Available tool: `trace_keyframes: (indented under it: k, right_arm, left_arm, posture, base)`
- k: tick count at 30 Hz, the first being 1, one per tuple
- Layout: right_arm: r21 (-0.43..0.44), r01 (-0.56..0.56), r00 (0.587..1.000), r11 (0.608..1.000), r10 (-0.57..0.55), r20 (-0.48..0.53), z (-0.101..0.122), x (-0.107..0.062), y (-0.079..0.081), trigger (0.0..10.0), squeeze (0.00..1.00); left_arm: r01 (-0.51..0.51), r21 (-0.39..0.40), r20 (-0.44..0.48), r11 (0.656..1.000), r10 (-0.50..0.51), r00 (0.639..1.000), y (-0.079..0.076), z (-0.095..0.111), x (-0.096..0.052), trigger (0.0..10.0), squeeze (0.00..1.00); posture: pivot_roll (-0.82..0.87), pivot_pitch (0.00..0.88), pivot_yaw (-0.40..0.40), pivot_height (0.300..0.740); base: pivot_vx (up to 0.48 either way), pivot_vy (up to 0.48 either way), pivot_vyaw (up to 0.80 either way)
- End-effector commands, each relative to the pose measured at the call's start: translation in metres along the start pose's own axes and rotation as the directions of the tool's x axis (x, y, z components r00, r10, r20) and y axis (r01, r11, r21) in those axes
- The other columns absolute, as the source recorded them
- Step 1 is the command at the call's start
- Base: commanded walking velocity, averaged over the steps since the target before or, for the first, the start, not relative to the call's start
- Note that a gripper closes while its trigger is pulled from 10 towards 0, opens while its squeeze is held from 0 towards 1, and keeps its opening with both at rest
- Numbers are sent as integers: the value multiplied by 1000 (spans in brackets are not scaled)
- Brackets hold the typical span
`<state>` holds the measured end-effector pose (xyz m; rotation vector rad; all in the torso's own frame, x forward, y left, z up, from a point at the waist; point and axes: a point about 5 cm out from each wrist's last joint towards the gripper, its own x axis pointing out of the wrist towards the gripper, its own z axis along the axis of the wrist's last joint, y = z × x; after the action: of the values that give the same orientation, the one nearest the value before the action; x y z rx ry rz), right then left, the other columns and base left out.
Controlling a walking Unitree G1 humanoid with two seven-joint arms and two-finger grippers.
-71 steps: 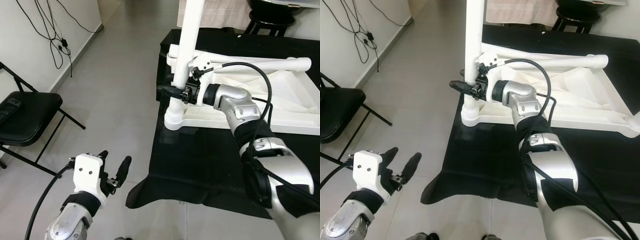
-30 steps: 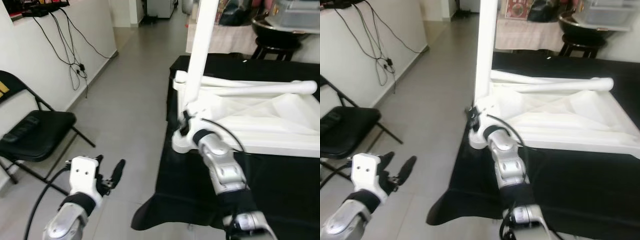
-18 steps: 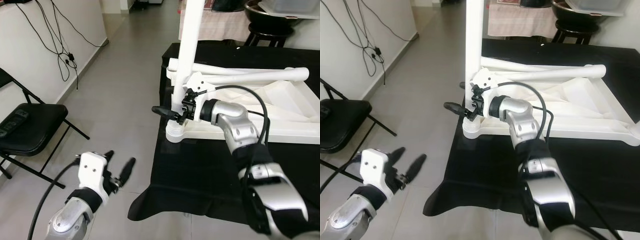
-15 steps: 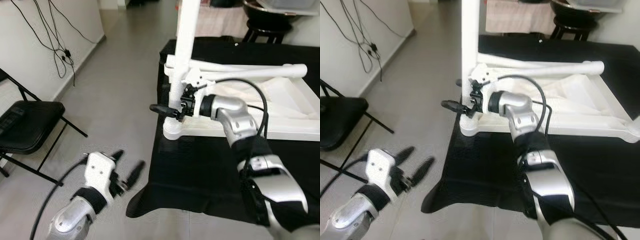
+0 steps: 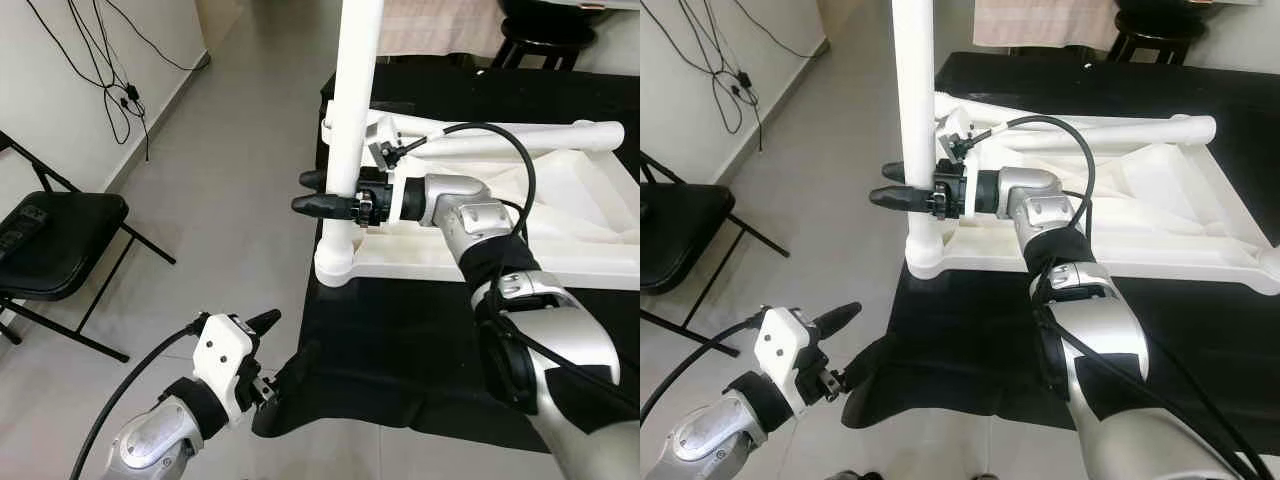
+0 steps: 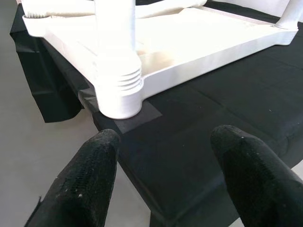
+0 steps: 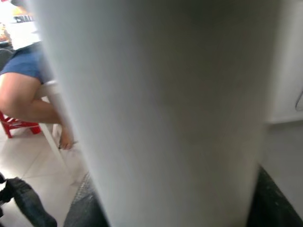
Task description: Building children table
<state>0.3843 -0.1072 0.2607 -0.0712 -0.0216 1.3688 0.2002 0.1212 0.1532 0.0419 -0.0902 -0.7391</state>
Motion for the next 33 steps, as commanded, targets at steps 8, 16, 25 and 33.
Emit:
trace_keyframes:
  k: [8, 16, 25, 33]
  right_arm:
    - [-4, 70, 997, 998, -70, -16, -10, -37, -2, 0, 0]
    - [88, 732, 681, 676, -719, -138, -85, -50, 20, 0, 0]
    - [-33, 836, 533, 547, -825, -187, -115, -19, 56, 0, 0]
    - [8, 813, 574, 582, -800, -172, -101, -12, 47, 10000, 706]
  left_arm:
    - [-3, 10, -2, 1000, 3, 1000, 2, -2, -2, 10000, 0]
    - [-21, 19, -11, 1000, 22, 1000, 10, -6, -3, 10000, 0]
    - [-79, 40, -18, 996, 80, 997, 16, -10, -5, 10000, 0]
    - [-111, 71, -10, 991, 112, 994, 17, -11, -3, 10000, 0]
  posture:
    - [44, 173, -12, 740]
    - [4, 144, -1, 740]
    - [39, 112, -29, 740]
    - [48, 101, -33, 740]
  base:
    - [0, 0, 0]
    - [0, 0, 0]
    - [0, 0, 0]
    - [0, 0, 0]
